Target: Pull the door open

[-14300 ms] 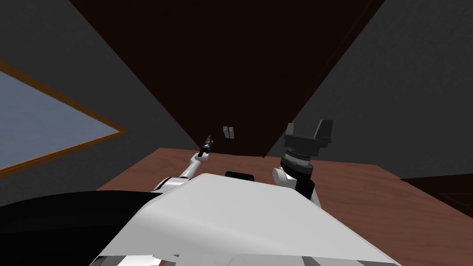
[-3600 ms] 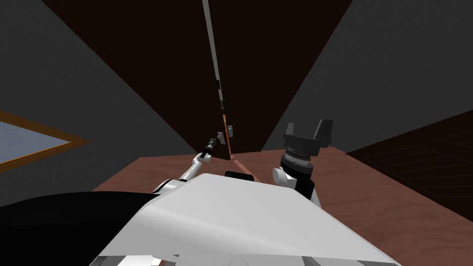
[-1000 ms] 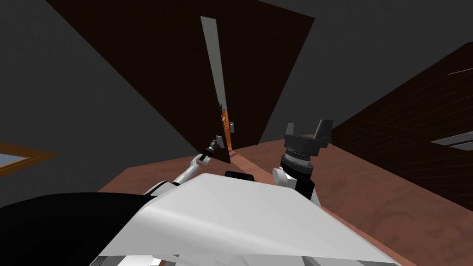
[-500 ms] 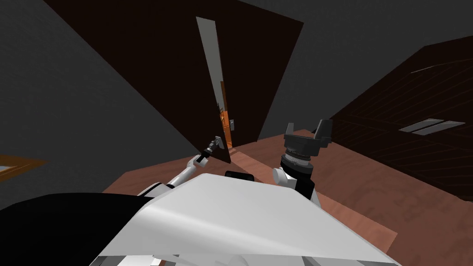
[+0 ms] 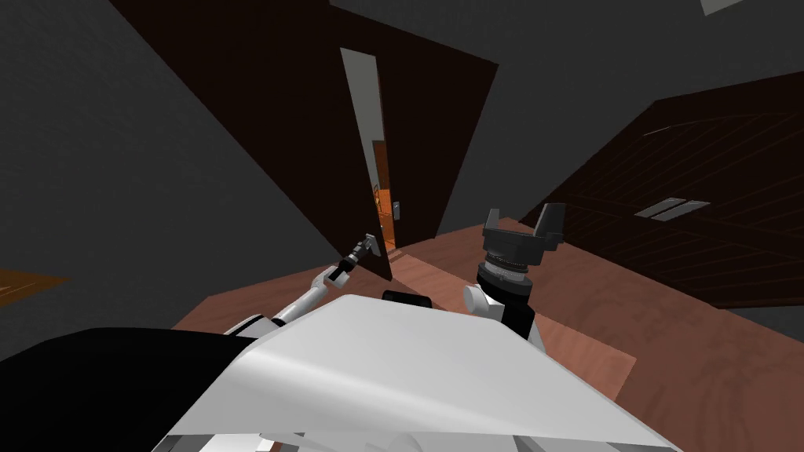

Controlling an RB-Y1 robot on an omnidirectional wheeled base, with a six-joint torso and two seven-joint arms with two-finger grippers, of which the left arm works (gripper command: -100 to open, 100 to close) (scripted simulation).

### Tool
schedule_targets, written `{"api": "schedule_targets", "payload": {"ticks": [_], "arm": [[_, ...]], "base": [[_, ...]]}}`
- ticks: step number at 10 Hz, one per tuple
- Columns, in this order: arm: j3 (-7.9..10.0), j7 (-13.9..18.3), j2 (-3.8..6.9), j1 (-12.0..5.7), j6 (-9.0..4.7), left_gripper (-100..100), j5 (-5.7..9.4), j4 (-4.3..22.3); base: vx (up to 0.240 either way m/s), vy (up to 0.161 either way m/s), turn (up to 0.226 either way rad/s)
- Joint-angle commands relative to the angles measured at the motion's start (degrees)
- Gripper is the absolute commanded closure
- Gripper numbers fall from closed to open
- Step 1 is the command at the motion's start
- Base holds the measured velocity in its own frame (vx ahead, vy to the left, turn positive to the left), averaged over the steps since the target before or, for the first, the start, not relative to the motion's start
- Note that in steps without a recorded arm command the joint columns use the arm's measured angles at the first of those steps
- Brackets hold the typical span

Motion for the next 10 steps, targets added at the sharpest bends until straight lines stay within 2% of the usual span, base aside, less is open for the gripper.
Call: {"api": "schedule_targets", "payload": {"ticks": [1,2,4,5,9,10], "arm": [[-0.49,0.7,1.11,0.51,-1.59,100,-0.03,0.2],[-0.64,1.0,1.45,0.66,-2.08,100,-0.04,0.2],[-1.33,2.0,3.02,1.38,-4.35,100,-0.09,0.5],[-1.52,2.3,3.43,1.57,-4.94,100,-0.10,0.5],[-2.74,4.1,6.20,2.83,-8.92,100,-0.19,1.0],[-2.62,3.8,5.70,2.36,-8.33,100,-0.23,1.2]], "base": [[-0.133,0.064,-0.126],[-0.188,0.115,-0.137],[-0.189,0.157,-0.151],[-0.167,0.110,-0.110],[-0.208,0.130,-0.118],[-0.095,0.049,-0.015]]}}
